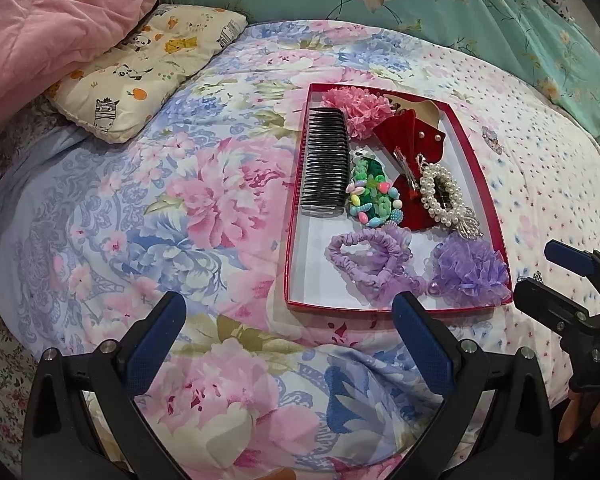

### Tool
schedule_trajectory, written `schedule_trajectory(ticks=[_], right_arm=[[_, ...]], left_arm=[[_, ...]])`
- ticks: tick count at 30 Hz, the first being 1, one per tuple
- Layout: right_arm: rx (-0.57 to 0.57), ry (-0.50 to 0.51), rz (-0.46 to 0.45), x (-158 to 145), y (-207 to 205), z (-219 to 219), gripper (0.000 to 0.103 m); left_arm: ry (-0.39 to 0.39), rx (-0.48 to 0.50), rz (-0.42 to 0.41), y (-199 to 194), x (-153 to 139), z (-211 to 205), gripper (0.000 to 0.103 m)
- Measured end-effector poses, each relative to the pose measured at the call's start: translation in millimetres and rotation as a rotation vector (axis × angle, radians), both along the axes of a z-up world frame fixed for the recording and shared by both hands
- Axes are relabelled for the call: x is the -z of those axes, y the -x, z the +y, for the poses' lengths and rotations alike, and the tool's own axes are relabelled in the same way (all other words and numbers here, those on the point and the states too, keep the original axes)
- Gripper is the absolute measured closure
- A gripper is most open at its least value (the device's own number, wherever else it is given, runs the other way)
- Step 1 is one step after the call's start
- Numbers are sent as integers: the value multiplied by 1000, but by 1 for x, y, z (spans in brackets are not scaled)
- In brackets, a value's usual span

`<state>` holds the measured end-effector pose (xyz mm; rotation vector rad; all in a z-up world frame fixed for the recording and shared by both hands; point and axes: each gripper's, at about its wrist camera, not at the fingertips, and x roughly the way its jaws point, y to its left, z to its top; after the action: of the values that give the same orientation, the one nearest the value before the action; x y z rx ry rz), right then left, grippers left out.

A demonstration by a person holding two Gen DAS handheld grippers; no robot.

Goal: Organize jewelry

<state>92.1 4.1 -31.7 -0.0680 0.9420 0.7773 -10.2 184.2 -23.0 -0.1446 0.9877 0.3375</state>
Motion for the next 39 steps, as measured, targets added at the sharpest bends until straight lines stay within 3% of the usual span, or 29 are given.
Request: schedule_trajectory(ticks=[39], right_arm=[[-9, -20, -3, -4, -1, 4, 0]], left_arm=[[-11, -1, -8, 1, -4, -3, 0]])
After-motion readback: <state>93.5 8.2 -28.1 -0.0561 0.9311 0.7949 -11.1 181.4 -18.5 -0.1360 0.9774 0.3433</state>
